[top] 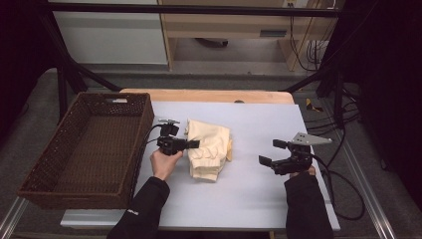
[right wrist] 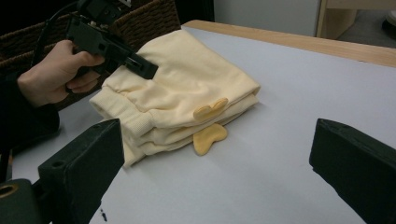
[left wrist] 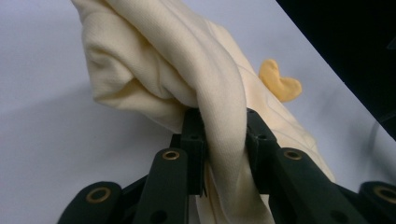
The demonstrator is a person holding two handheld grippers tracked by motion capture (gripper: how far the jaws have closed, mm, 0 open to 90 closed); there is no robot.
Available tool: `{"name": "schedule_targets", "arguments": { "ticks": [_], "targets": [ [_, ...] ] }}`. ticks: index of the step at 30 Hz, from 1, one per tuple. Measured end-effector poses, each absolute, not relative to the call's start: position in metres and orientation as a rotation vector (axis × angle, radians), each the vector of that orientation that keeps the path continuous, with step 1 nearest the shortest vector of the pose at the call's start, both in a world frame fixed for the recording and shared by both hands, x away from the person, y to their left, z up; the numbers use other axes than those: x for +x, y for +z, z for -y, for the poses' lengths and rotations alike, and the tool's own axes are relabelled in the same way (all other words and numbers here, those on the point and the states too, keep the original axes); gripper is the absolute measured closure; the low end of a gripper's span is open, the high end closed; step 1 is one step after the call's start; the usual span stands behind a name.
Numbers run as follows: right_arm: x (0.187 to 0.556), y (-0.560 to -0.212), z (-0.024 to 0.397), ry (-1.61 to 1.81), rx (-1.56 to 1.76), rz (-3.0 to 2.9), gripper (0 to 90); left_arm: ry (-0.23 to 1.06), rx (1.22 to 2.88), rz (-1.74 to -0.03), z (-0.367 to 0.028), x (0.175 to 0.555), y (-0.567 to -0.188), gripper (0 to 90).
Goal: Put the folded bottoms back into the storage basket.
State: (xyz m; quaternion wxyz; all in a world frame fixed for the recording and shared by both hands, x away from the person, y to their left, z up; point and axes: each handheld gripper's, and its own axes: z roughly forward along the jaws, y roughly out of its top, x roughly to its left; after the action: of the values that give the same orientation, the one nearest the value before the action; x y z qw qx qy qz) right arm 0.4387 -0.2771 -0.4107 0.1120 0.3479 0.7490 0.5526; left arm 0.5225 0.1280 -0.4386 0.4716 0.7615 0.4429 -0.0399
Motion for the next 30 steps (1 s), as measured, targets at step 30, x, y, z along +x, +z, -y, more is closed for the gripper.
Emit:
{"name": "schedule_targets", "arguments": {
  "ticks": [30],
  "targets": [
    [0.438,-0.41,0.277,1.624,1.018,-2.197,3.3,-0.093,1.879,-0.963,-0.114,0.512,-0.401,76.5]
  ]
}}
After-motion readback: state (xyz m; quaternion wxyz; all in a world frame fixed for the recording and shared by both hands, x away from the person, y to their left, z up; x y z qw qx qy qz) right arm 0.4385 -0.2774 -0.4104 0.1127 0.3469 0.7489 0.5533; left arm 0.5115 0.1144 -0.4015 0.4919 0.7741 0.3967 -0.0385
